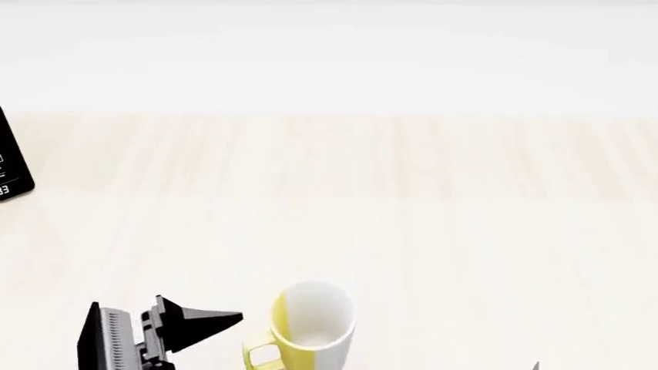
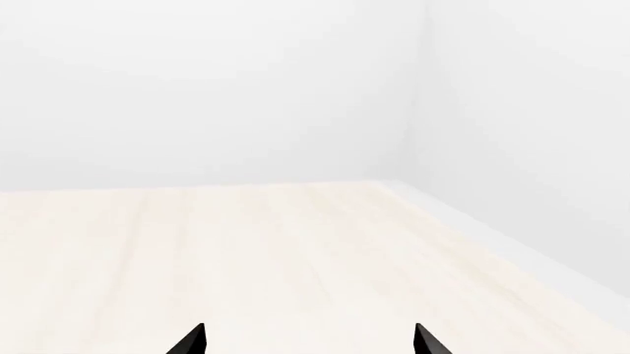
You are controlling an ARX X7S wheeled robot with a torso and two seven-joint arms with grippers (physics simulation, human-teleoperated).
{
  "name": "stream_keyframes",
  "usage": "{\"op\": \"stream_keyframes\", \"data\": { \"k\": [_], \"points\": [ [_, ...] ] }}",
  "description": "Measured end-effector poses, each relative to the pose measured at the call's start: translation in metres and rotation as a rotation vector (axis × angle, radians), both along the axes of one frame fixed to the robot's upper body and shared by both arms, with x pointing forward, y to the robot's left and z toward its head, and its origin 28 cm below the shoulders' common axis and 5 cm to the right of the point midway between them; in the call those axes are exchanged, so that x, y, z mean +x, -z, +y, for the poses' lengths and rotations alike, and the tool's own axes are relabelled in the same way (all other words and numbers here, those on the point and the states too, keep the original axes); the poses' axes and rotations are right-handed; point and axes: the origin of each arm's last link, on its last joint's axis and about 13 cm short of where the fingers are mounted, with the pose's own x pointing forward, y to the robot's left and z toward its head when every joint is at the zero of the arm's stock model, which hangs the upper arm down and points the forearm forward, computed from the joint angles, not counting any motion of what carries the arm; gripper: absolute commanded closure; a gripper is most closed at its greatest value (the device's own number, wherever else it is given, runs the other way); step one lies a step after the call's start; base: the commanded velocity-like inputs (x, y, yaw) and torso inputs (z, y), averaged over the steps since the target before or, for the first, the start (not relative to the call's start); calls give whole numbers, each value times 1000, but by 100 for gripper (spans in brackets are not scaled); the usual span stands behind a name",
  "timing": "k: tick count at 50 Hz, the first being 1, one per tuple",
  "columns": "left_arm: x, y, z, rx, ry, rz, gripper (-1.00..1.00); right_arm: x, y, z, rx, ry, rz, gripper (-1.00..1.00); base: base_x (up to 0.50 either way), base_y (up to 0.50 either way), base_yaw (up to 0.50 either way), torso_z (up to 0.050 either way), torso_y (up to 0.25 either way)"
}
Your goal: Put the yellow and white mug to the front of the white mug.
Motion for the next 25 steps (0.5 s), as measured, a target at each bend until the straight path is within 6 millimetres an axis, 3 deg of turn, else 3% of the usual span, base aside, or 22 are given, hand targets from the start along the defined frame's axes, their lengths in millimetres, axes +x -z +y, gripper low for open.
{"op": "stream_keyframes", "data": {
  "k": [25],
  "points": [
    [-10,-17,13,-264,1,4,-100,0,0,0,-1,-2,1,-100,0,0,0,0,0]
  ]
}}
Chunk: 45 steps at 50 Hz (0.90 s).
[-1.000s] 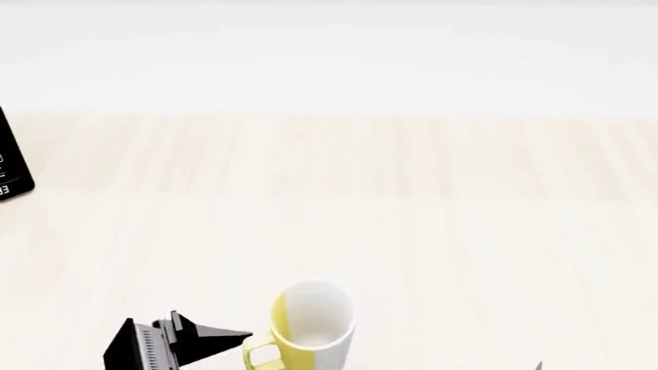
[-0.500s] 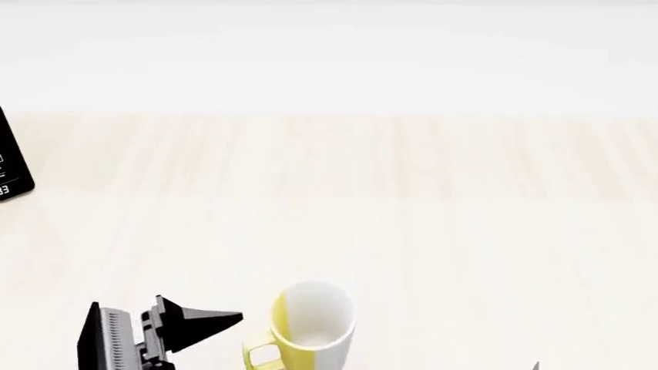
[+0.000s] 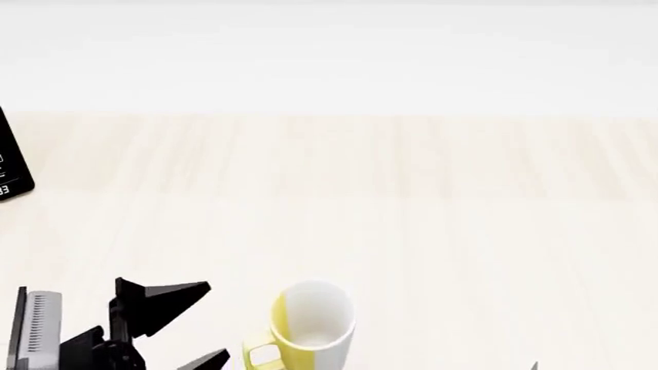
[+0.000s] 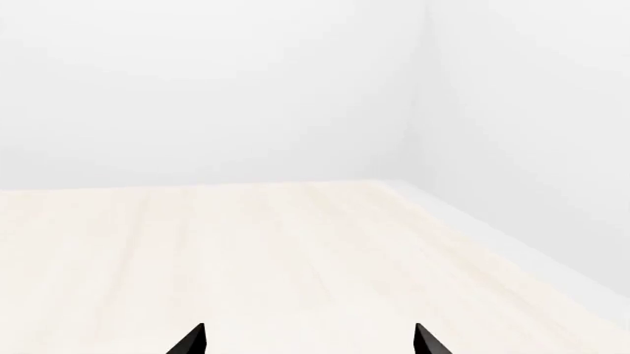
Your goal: Put the yellow and white mug to the front of the white mug.
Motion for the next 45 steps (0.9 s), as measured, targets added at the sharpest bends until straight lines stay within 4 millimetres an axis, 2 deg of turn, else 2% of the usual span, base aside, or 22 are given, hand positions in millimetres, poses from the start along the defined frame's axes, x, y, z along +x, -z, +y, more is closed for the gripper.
{"op": "stream_keyframes", "data": {
  "k": [9,16,23,35,45],
  "points": [
    [-6,3,6,-72,-30,1,-100,0,0,0,0,-1,0,-100,0,0,0,0,0],
    [-14,10,10,-107,-120,-4,-100,0,0,1,1,-1,-1,-100,0,0,0,0,0],
    [-30,14,8,-124,-304,-46,-100,0,-1,2,0,-5,-6,-100,0,0,0,0,0],
    [-63,6,0,-187,-630,-150,-100,-2,-6,3,-6,-10,-24,-100,0,0,0,0,0],
    [-88,1,-8,-232,-812,-218,-100,-2,-9,4,-14,-9,-42,-100,0,0,0,0,0]
  ]
}}
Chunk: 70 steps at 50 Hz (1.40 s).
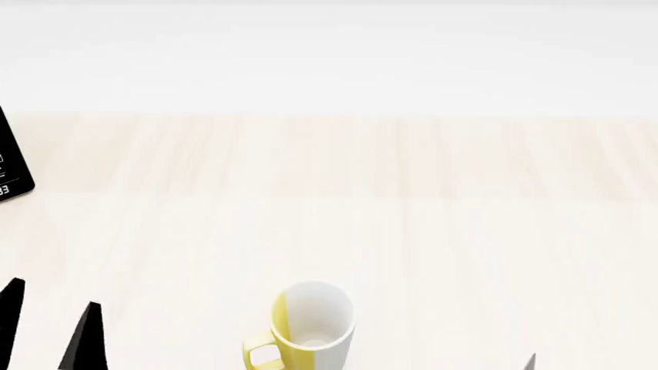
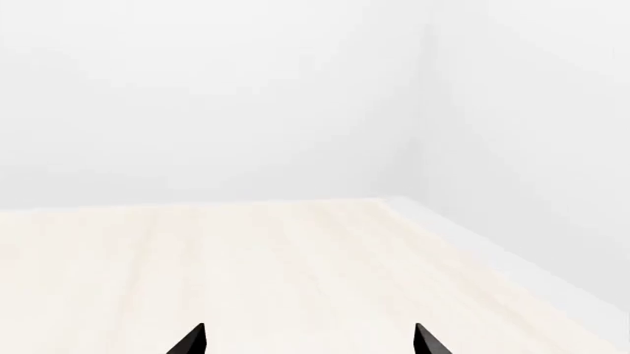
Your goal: Put the yellow and white mug to the front of the white mug.
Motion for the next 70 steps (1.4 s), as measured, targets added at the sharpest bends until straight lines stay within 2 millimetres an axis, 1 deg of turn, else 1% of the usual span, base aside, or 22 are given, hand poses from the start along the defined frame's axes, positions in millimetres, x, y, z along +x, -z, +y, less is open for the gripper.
{"op": "stream_keyframes", "data": {
  "k": [7,15,26,34,51,70],
  "points": [
    [-18,-6,-4,-5,-74,-69,-100,1,-3,1,-8,17,-15,-100,0,0,0,0,0],
    [-38,-14,-5,-12,-97,-159,-100,1,-9,3,-17,56,-31,-100,0,0,0,0,0],
    [-57,-22,-4,-31,-101,-253,-100,-8,-23,7,-71,59,-105,-100,0,0,0,0,0],
    [-67,-30,-2,-54,-112,-309,-100,-16,-32,11,-112,49,-179,-100,0,0,0,0,0],
    [-79,-41,2,-134,-145,-397,-100,-24,-40,17,-164,-1,-264,-100,0,0,0,0,0],
    [-73,-43,4,-177,-231,-352,-100,-44,-46,11,-235,-122,-425,-100,0,0,0,0,0]
  ]
}}
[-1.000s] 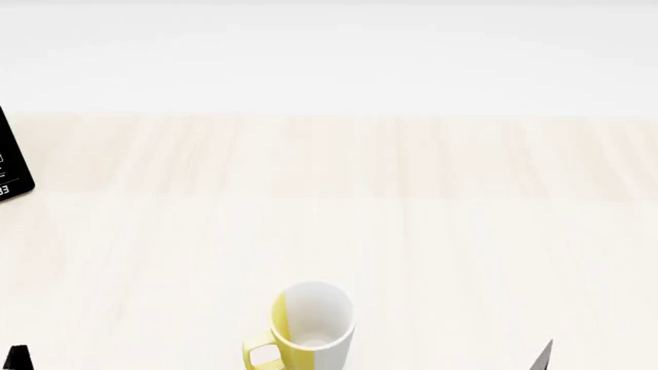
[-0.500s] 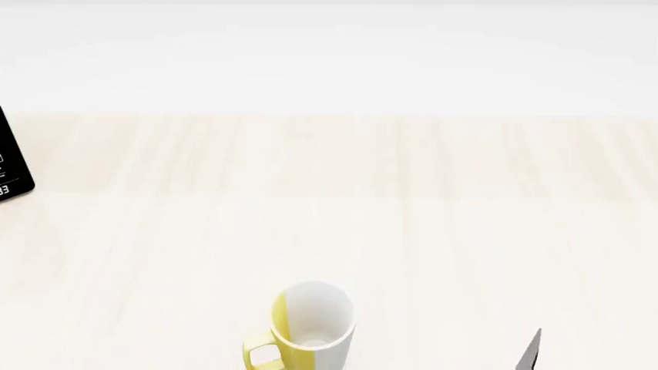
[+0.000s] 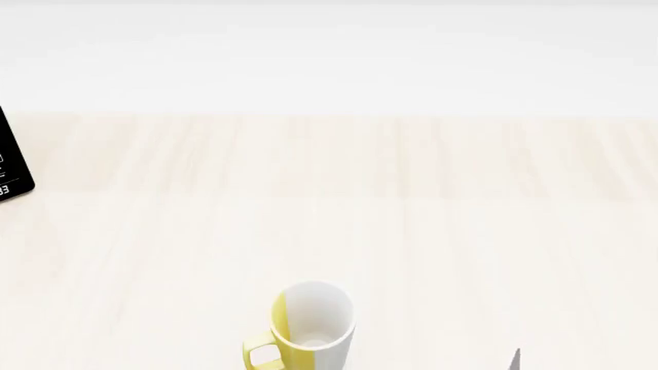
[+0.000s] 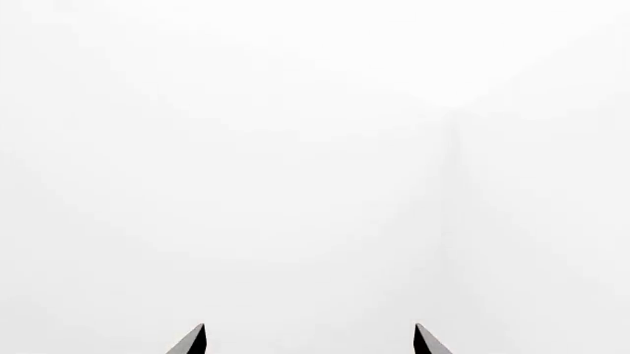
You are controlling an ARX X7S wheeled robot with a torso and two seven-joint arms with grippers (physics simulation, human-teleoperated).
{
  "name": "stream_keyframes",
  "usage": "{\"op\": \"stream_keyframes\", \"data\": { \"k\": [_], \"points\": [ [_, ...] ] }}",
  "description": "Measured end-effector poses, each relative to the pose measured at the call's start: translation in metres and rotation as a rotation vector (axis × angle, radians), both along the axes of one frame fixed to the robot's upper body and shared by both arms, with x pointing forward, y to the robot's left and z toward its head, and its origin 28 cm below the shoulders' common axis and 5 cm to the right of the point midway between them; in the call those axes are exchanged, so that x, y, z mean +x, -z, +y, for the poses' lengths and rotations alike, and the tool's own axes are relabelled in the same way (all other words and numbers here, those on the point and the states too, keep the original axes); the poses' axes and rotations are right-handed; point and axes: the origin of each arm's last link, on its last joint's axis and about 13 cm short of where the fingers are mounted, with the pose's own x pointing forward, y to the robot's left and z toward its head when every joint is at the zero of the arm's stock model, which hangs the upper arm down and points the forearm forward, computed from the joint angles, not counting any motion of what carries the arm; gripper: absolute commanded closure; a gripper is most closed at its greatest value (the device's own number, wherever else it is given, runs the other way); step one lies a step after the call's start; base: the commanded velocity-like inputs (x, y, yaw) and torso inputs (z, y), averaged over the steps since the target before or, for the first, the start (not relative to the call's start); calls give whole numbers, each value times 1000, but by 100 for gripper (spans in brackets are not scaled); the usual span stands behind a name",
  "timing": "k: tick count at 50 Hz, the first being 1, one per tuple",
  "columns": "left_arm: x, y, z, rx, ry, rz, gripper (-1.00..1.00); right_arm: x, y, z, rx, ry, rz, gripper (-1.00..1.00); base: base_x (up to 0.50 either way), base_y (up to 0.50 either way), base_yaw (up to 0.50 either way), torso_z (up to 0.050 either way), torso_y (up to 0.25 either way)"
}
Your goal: Put the yellow and white mug to the front of the white mug.
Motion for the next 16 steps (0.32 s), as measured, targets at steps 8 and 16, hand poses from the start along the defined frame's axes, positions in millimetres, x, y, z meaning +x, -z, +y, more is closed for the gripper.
{"op": "stream_keyframes", "data": {
  "k": [8,16],
  "points": [
    [1,-1,0,-12,-17,13,-100,-4,-1,-1,-15,-23,-32,-100,0,0,0,0,0],
    [-1,-4,1,-15,-22,-1,-100,-7,-3,-3,-14,-23,-52,-100,0,0,0,0,0]
  ]
}}
